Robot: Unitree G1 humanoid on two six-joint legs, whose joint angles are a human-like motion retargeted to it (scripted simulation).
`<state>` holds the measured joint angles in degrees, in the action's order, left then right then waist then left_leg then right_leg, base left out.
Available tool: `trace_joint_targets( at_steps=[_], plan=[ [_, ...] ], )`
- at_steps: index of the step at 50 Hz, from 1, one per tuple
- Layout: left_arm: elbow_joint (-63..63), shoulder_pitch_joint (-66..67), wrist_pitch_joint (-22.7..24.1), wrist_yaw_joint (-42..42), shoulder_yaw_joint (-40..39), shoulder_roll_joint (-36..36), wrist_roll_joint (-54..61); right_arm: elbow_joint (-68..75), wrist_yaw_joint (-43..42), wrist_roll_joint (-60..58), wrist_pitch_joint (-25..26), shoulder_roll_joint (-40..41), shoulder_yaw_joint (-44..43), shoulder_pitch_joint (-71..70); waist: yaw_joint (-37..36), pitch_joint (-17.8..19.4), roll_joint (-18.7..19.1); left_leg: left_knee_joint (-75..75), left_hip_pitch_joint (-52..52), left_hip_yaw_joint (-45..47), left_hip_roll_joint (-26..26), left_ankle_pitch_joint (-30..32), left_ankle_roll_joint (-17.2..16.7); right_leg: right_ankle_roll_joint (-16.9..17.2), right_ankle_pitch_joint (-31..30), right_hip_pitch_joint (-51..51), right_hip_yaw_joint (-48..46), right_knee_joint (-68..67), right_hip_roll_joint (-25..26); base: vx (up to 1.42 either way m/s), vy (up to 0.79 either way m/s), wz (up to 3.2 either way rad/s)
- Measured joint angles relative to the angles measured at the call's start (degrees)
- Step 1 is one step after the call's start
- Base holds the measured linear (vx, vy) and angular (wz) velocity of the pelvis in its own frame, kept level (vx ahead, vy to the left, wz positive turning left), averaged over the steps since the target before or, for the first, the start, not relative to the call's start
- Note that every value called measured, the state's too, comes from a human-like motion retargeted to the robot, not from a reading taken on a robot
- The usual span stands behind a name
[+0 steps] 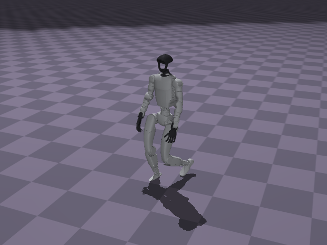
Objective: Walk
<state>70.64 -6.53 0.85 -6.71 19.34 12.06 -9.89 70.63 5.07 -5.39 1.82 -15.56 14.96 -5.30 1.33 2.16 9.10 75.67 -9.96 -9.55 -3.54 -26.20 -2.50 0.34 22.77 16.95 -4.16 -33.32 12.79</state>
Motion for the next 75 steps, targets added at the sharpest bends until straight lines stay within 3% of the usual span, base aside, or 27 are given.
trace_joint_targets(
  at_steps=[7,13,18,24,25,26,30,33,36,40,43,45,50,55,60,62,65,68,70,75],
  plan=[
    [2.8,4.9,-0.3,-0.5,-1.3,-0.5,-0.9,-3.5,-2.6,-1.6,-1.5,-1.4,0.8,-7.3,-5.9,0.8,-1.4,-7.8,-14.5,3.6,0.6,-7.0,4.1,0.1,2.7,-12.6,1.3,9.3,-1.2,0.52,-0.10,0.19],
    [5.0,8.5,-0.1,0.1,-3.9,-1.5,0.7,-7.7,-2.9,-2.1,-3.2,-1.4,2.2,-11.7,-8.2,-0.2,-4.4,-32.1,-21.0,4.4,5.1,-3.0,2.8,0.1,5.4,-19.4,2.6,15.3,-4.3,0.55,-0.03,0.11],
    [5.8,10.6,-0.1,0.3,-5.6,-2.2,1.5,-9.8,-2.3,-3.1,-3.7,-0.1,3.3,-12.4,-8.9,-1.9,-5.4,-43.4,-24.6,2.9,7.3,-2.4,2.3,-0.8,9.5,-21.1,3.1,13.0,-4.6,0.55,0.02,0.12],
    [6.3,11.3,-0.5,1.0,-7.9,-2.7,3.2,-7.4,-1.0,-3.5,-3.2,2.9,4.3,-8.9,-9.3,-4.1,-9.1,-38.5,-25.6,3.4,11.1,1.5,3.8,-0.3,11.9,-21.0,4.6,2.6,-6.9,0.60,0.04,0.14],
    [6.4,11.3,-0.6,1.1,-8.3,-2.6,3.7,-6.4,-0.6,-3.5,-3.0,3.5,4.4,-8.0,-9.4,-4.4,-10.1,-37.2,-25.4,3.7,12.0,2.4,4.2,0.3,11.6,-20.8,5.0,0.1,-7.6,0.63,0.05,0.06],
    [6.5,10.3,-0.8,0.9,-8.8,-1.6,4.7,-4.4,0.3,-3.3,-2.8,4.5,4.1,-8.1,-9.6,-3.7,-13.4,-41.2,-22.0,4.9,14.3,5.0,4.9,1.5,11.3,-20.8,6.0,-3.0,-10.5,0.63,0.05,0.09],
    [5.6,8.7,-1.1,0.3,-9.5,-0.2,8.1,1.4,3.3,-2.6,-1.7,6.5,3.8,-5.2,-8.9,-3.8,-20.4,-46.0,-15.7,6.0,20.5,7.5,7.5,6.4,5.3,-17.4,8.1,-17.1,-16.5,0.59,0.06,0.32],
    [4.3,7.0,-1.2,-0.2,-9.0,0.4,9.1,3.8,4.7,-1.6,-1.0,6.4,3.4,-3.2,-7.4,-4.0,-23.2,-49.2,-11.2,5.4,23.5,7.3,9.0,9.5,-1.3,-12.5,9.1,-29.1,-19.3,0.57,0.04,0.40],
    [2.7,5.2,-1.1,0.2,-8.1,1.2,9.1,4.5,4.7,-0.4,-0.9,5.8,2.6,-1.6,-5.1,-4.1,-24.7,-50.6,-7.0,4.5,25.6,5.6,9.8,9.6,-1.6,-6.7,8.8,-39.3,-22.9,0.57,0.02,0.33],
    [1.2,1.0,-1.4,1.1,-7.3,2.1,8.2,3.5,3.6,1.5,-1.4,4.2,0.7,-1.0,-2.5,-3.5,-23.7,-59.1,2.7,1.5,25.0,5.7,9.4,6.4,4.3,1.6,7.4,-43.5,-26.3,0.56,-0.01,0.15],
    [0.2,-2.8,-1.3,2.0,-7.5,2.9,8.0,1.8,2.8,3.1,-1.6,3.0,-0.3,-0.7,-0.6,-2.5,-20.5,-65.6,10.6,-0.8,21.7,5.5,8.6,4.1,8.0,6.4,4.9,-37.6,-25.5,0.55,-0.05,0.12],
    [-0.8,-4.0,-0.9,2.8,-7.2,3.1,8.2,1.1,2.2,3.8,-1.7,2.8,-0.8,0.4,0.5,-2.2,-20.3,-66.8,14.2,-1.7,21.8,4.6,8.5,3.9,9.7,9.6,4.9,-33.0,-26.1,0.54,-0.06,0.14],
    [-3.9,-8.5,0.4,4.6,-7.3,4.6,9.5,1.0,2.0,6.1,-1.0,2.6,-2.1,0.7,2.0,-1.4,-14.7,-74.0,22.8,-3.9,14.8,3.5,7.7,5.4,6.5,13.4,3.4,-10.7,-18.6,0.55,-0.08,0.18],
    [-6.9,-8.9,1.5,5.4,-7.5,5.0,9.8,2.8,2.2,6.9,-0.5,3.1,-3.5,2.3,2.8,-2.4,-14.0,-72.1,26.1,-3.4,14.2,1.0,6.9,7.5,5.5,16.7,7.4,1.2,-15.6,0.56,-0.09,0.23],
    [-7.1,-5.8,1.2,5.3,-8.4,3.6,9.8,4.7,2.4,6.8,0.1,3.7,-4.4,4.2,2.6,-3.2,-13.1,-62.2,27.9,-2.6,13.1,-0.3,5.5,6.5,1.1,15.9,9.1,-4.9,-12.9,0.63,-0.11,0.16],
    [-6.0,-3.6,0.7,4.7,-8.3,2.8,9.4,5.2,2.4,6.3,0.5,3.9,-4.4,4.9,2.6,-2.9,-12.1,-53.4,27.1,-3.0,12.3,-0.4,4.1,5.3,0.5,14.2,8.9,-8.8,-11.1,0.66,-0.12,0.23],
    [-3.0,-0.6,-0.2,3.1,-7.8,1.3,7.8,5.5,2.8,5.0,1.1,3.9,-4.0,5.2,3.4,-1.4,-6.8,-30.1,21.2,-2.8,7.3,-1.1,-0.1,2.6,0.1,8.9,5.3,-9.4,-5.4,0.59,-0.11,0.40],
    [-0.2,2.2,-0.6,1.5,-6.2,-0.3,4.5,4.6,2.7,3.9,1.2,3.7,-3.2,5.1,2.4,-1.5,-2.0,-12.5,13.1,-1.9,1.9,4.3,-3.8,-0.1,0.5,5.4,3.2,-6.5,0.0,0.54,-0.11,0.17],
    [1.2,3.7,-1.0,0.4,-5.0,-1.0,2.5,4.0,2.4,2.9,1.0,3.5,-2.8,4.5,1.3,-1.5,-0.8,-4.5,7.8,-0.5,-0.6,5.4,-3.5,-1.2,1.3,2.6,3.0,-4.2,1.6,0.54,-0.11,0.09],
    [2.7,6.8,-1.8,-1.7,-3.5,-1.7,-0.3,2.3,1.4,0.9,0.3,2.9,-2.1,1.0,-2.4,-0.8,-2.0,2.1,-5.2,4.0,-3.7,-2.7,2.2,-1.8,3.6,-6.2,4.4,2.3,1.5,0.54,-0.10,0.06]
  ],
)
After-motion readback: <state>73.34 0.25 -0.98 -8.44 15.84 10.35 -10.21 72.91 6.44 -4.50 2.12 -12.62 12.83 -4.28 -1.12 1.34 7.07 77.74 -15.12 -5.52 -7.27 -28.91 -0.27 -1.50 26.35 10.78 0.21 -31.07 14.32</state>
